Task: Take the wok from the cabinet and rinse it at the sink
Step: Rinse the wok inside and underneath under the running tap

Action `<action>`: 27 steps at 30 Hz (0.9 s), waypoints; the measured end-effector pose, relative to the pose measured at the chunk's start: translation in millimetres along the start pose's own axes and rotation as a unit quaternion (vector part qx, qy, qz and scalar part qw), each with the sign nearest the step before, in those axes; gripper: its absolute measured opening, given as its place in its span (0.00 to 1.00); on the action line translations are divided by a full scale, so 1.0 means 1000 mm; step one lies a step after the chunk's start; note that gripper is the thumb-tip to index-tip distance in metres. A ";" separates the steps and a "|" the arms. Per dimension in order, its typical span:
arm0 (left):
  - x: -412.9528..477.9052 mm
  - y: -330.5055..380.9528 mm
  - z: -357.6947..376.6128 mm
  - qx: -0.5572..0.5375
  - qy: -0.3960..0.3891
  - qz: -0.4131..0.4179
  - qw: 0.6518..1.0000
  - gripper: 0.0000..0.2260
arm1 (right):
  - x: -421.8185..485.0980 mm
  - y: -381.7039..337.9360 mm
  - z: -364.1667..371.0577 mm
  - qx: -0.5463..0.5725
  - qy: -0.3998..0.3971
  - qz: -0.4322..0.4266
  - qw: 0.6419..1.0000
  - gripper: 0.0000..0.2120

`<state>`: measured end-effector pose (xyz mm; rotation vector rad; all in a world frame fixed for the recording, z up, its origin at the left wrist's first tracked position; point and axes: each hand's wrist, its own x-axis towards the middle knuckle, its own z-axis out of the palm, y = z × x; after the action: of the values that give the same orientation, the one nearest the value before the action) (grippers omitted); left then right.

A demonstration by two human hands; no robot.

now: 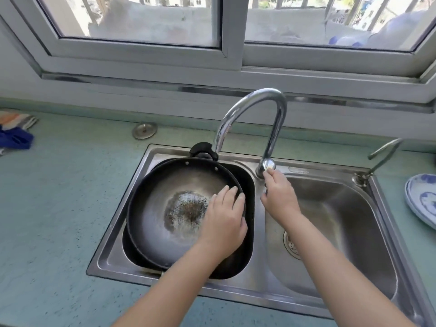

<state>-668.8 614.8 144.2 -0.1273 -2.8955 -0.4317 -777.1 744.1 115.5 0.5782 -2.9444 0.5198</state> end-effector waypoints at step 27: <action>0.052 -0.017 -0.045 0.053 0.128 -0.023 0.990 0.24 | 0.041 0.020 0.000 -0.016 -0.019 -0.042 0.999 0.13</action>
<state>-713.2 588.6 192.7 0.0114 -2.6656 -0.2783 -822.1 747.0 115.7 0.7115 -2.9426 0.4586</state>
